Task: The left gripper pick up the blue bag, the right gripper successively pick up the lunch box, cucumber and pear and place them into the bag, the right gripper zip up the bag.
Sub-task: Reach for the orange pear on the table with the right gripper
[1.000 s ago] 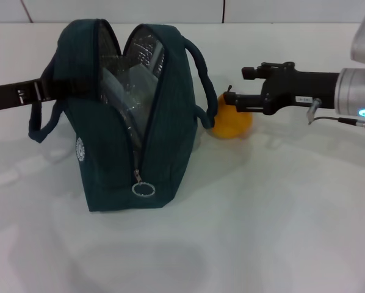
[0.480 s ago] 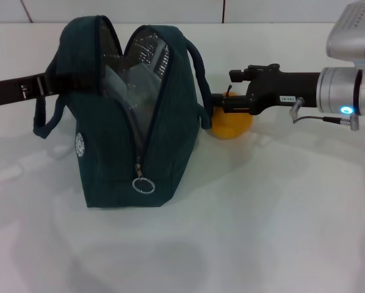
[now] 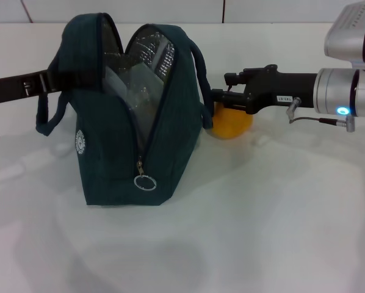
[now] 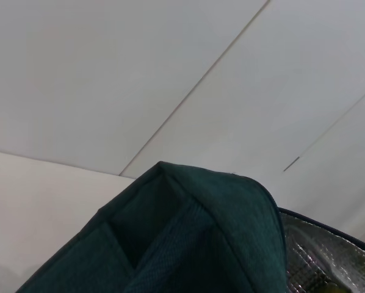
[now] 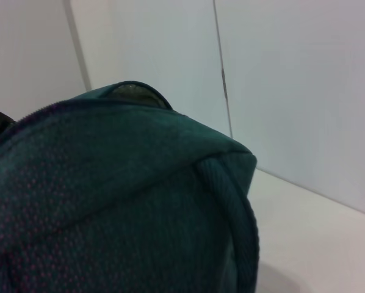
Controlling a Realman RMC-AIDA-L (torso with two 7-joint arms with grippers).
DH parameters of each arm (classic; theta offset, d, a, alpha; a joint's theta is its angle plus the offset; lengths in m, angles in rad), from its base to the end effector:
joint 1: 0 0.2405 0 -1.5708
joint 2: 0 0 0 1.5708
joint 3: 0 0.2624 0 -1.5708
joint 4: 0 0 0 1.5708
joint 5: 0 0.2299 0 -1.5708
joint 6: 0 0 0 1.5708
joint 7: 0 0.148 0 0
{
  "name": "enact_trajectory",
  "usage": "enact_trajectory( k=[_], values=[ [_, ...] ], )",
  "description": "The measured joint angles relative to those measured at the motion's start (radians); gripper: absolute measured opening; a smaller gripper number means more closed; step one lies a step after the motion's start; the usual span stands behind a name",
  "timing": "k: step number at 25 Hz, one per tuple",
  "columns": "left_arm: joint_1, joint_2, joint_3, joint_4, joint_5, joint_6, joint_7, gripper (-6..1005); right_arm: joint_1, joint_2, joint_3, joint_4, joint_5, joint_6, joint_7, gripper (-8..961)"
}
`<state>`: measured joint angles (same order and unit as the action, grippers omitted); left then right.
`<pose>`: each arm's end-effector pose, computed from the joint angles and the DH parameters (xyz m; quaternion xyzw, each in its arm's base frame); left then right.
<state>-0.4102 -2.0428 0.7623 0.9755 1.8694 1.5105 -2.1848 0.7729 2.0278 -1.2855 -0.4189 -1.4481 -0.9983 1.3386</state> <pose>-0.2762 0.3620 0.0688 -0.8130 -0.4820 -0.2900 0.1503 0.2035 0.4347 -0.0685 -0.9404 0.1871 0.2034 0.1980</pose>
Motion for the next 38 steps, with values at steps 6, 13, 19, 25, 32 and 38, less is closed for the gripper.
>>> enact_trajectory(
  k=[6,13,19,25,32,38],
  values=[
    [-0.004,-0.002,0.0,-0.007,-0.001,0.0,0.002,40,0.002,0.0,0.0,0.004,0.0,-0.005,-0.001,475],
    [-0.004,-0.003,0.0,-0.008,-0.001,0.0,0.002,40,0.009,0.0,0.0,0.029,0.012,-0.002,-0.011,432],
    [-0.006,-0.001,0.0,-0.008,-0.001,0.0,0.002,40,0.011,0.0,-0.001,0.031,0.014,0.002,-0.026,426],
    [-0.007,-0.002,0.0,-0.008,0.001,0.0,0.003,40,0.021,0.0,-0.001,0.041,0.036,0.003,-0.034,422],
    [-0.006,-0.003,0.0,-0.008,0.004,-0.001,0.005,40,0.06,0.0,-0.001,0.096,0.07,0.003,-0.062,423],
    [-0.007,-0.004,0.0,-0.008,0.002,-0.004,0.005,40,0.06,0.0,-0.001,0.103,0.07,-0.001,-0.062,423]
  ],
)
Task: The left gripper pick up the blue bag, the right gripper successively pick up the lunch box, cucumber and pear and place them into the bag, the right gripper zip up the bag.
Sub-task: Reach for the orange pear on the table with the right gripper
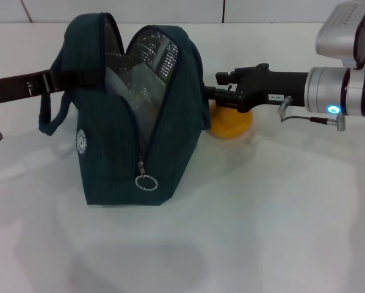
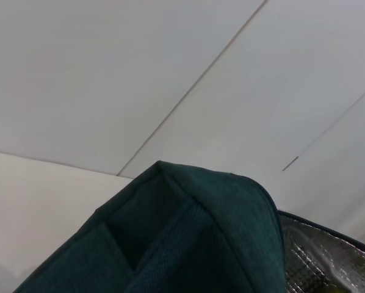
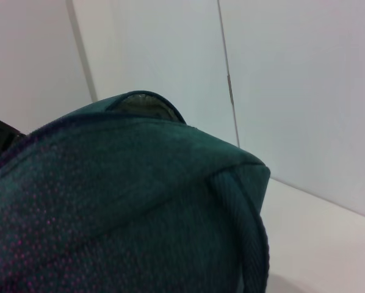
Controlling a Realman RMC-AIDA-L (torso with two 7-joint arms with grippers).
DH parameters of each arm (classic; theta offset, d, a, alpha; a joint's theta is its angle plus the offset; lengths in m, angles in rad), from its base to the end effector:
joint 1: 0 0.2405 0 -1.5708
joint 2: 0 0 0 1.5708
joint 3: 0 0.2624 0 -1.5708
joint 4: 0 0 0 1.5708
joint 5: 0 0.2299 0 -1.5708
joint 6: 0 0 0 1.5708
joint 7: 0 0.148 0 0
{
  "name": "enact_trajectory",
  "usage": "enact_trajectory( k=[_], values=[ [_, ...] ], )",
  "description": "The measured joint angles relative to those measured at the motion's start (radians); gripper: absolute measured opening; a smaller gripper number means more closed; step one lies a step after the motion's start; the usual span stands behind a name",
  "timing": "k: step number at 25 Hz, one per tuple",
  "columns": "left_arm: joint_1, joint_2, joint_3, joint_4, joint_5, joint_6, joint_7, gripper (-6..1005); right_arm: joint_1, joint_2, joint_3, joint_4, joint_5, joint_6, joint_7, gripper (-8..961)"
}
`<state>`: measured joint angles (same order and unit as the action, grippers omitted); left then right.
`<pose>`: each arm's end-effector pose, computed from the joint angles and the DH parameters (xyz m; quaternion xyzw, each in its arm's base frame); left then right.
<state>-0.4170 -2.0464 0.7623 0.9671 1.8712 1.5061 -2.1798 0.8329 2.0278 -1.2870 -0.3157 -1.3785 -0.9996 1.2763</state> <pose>-0.2749 0.3635 0.0658 -0.8135 -0.4813 -0.2907 0.1485 0.1971 0.4372 -0.0774 -0.9392 0.1889 0.2129 0.1921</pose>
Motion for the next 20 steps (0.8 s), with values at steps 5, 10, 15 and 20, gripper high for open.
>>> enact_trajectory(
  k=[5,10,15,20],
  values=[
    [0.0,0.0,0.0,-0.001,0.002,-0.006,0.0,40,0.0,0.0,-0.004,0.003,0.0,0.001,-0.002,400],
    [0.001,0.001,0.0,-0.001,0.002,-0.006,0.0,40,0.0,0.0,-0.021,-0.003,0.005,0.003,-0.028,287],
    [0.005,0.002,0.0,-0.001,0.0,-0.006,0.0,40,-0.004,0.0,-0.021,-0.006,0.013,0.003,-0.039,191],
    [0.008,0.004,0.0,-0.001,-0.002,-0.006,0.0,40,-0.007,0.0,-0.019,-0.009,0.04,-0.004,-0.058,95]
  ],
)
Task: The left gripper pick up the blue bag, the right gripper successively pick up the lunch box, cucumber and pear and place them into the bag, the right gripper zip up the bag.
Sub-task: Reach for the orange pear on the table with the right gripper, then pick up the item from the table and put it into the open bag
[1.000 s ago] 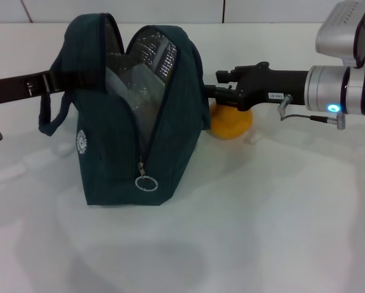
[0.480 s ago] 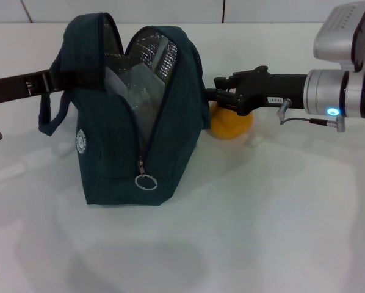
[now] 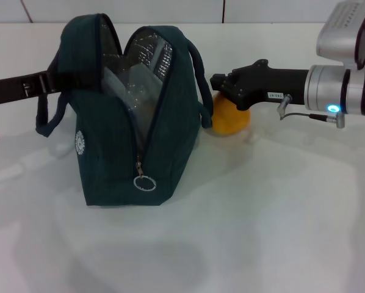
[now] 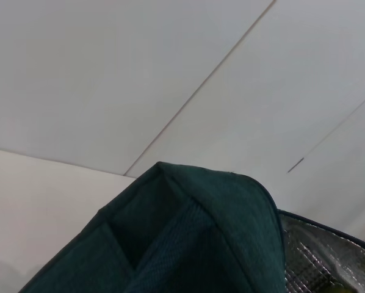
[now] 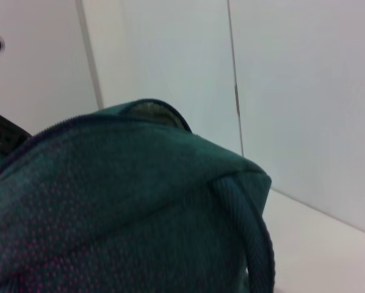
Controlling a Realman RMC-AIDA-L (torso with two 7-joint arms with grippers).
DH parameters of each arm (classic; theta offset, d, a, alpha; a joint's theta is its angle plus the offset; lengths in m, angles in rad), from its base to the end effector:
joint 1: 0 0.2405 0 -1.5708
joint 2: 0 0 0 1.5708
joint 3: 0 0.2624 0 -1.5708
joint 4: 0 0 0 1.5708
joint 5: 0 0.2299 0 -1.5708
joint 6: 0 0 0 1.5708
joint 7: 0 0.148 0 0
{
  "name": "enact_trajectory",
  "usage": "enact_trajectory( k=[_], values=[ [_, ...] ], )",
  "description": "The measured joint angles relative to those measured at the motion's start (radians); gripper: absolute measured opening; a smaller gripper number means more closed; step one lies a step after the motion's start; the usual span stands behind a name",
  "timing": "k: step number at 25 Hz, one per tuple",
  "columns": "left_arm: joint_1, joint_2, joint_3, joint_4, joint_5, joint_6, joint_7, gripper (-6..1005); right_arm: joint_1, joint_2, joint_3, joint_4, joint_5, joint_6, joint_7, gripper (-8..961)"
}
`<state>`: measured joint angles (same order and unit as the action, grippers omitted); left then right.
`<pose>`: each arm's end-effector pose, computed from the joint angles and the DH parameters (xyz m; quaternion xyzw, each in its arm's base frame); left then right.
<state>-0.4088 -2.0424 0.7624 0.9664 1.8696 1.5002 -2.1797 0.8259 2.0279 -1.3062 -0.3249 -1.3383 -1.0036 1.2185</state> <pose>-0.2788 0.3623 0.0677 -0.8108 -0.4846 -0.2899 0.1537 0.1944 0.4371 -0.0763 -0.9409 0.1647 0.2194 0.1988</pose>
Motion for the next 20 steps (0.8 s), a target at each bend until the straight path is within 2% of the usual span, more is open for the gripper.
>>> enact_trajectory(
  k=[7,12,15,18,20],
  values=[
    [0.001,0.004,0.0,0.0,-0.001,0.007,-0.002,40,-0.029,-0.006,0.003,-0.052,0.005,-0.006,0.014,22],
    [0.001,0.004,0.0,0.005,-0.005,0.009,-0.008,40,-0.128,-0.022,0.003,-0.19,0.0,-0.014,0.059,23],
    [0.001,0.004,0.0,0.006,-0.019,0.023,-0.009,40,-0.184,-0.041,0.005,-0.271,0.0,-0.026,0.097,23],
    [0.002,0.004,0.0,0.007,-0.031,0.041,-0.009,40,-0.224,-0.056,0.022,-0.341,0.004,-0.064,0.127,23],
    [0.002,0.004,0.0,0.008,-0.032,0.046,-0.009,40,-0.246,-0.058,0.062,-0.393,0.005,-0.12,0.141,24]
  ],
)
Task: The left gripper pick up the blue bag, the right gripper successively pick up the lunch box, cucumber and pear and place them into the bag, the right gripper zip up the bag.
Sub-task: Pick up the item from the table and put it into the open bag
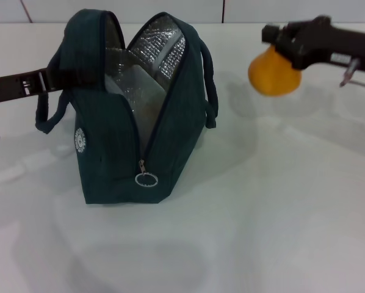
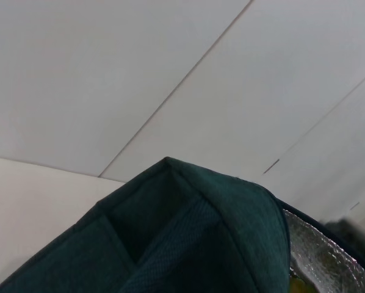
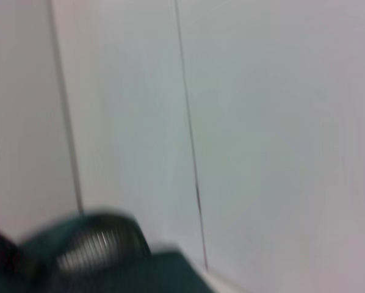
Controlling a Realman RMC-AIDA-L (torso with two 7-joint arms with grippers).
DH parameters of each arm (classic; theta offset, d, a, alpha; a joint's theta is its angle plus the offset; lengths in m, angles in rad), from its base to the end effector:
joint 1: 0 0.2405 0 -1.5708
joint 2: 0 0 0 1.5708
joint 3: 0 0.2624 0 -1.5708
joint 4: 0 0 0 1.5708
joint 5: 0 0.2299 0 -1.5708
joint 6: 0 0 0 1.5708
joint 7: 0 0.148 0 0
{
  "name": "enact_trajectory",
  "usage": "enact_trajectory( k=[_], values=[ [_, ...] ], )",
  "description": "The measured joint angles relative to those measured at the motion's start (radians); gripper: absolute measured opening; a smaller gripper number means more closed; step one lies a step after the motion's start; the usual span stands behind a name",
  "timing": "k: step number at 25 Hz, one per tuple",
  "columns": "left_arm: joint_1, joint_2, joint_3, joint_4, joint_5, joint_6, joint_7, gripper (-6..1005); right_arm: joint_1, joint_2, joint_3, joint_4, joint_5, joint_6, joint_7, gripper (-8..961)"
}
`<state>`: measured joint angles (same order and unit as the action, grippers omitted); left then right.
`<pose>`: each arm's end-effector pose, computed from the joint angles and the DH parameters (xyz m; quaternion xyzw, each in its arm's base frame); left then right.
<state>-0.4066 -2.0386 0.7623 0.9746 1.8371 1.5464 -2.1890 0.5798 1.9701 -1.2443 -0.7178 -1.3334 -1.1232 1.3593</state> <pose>-0.2719 0.3583 0.0712 -0.8137 -0.4780 -0.3028 0.1332 0.2043 0.4292 0.0114 -0.9122 0.1446 0.2936 0.2467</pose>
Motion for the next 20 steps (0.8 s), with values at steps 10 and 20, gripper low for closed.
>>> enact_trajectory(
  k=[10,20],
  values=[
    [-0.009,-0.003,0.0,-0.006,0.004,0.001,0.002,40,0.088,0.041,0.124,-0.121,0.003,-0.154,0.025,25],
    [-0.023,-0.013,0.007,-0.007,0.008,-0.006,0.006,40,0.31,0.057,0.085,0.065,0.014,-0.155,0.002,26]
  ],
)
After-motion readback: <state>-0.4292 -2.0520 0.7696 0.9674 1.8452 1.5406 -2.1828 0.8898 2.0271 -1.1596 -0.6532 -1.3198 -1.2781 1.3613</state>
